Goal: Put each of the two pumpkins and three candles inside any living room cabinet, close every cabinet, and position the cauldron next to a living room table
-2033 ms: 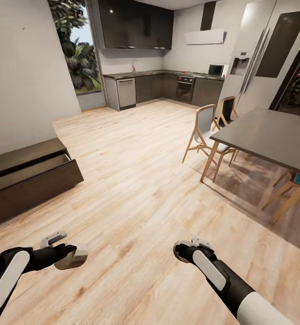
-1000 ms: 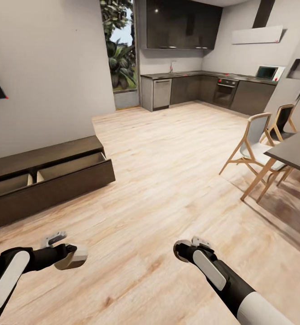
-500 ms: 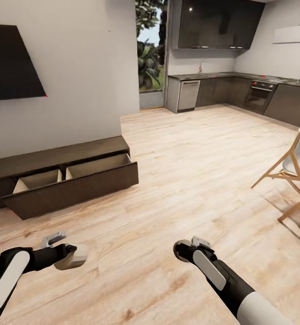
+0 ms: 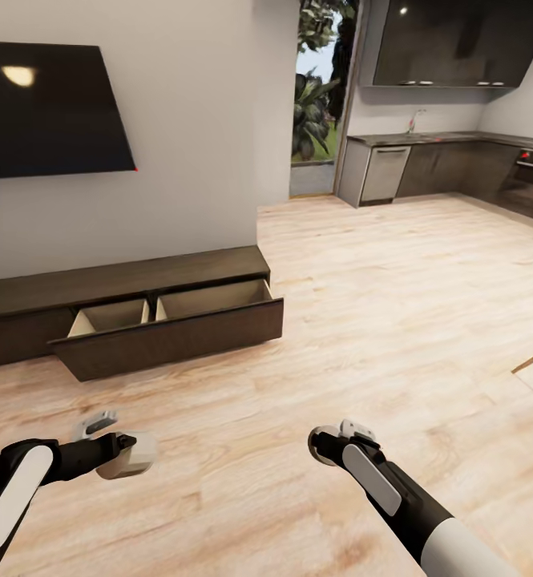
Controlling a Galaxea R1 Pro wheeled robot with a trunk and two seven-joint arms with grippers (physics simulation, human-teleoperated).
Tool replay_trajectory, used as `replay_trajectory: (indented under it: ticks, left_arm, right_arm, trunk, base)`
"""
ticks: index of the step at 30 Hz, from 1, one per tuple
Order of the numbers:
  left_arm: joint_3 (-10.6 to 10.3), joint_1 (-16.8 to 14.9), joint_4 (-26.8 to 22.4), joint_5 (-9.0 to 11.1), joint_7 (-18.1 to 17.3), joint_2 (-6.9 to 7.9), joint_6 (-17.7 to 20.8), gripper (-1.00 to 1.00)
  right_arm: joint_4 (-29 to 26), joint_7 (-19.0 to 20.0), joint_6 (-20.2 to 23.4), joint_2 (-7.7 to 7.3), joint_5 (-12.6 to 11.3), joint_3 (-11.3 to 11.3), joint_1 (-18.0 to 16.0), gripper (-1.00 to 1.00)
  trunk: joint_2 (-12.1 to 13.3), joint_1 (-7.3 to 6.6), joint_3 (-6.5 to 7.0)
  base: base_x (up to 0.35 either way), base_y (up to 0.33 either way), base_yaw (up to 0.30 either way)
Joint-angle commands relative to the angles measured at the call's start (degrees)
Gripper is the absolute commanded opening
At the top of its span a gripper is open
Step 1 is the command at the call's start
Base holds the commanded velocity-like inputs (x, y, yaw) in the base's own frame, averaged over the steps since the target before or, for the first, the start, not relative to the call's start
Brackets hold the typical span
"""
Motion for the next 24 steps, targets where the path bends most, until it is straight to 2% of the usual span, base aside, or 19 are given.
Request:
replay_trajectory:
  ticks: [1,24]
  left_arm:
    - [0.0,0.0,0.0,0.7,0.5,0.0,0.2,-1.0]
    - [-0.2,0.0,0.0,0.7,0.6,0.0,0.2,-1.0]
  right_arm:
    - [-0.1,-0.4,0.0,-0.06,-0.3,0.2,-0.1,-1.0]
    - [-0.1,-0.3,-0.2,-0.06,-0.3,0.3,-0.1,-1.0]
  trunk:
    - [0.0,0.03,-0.05]
    - [0.0,0.03,-0.05]
  base:
    - [0.309,0.002,0.288]
    - [0.309,-0.012,0.288]
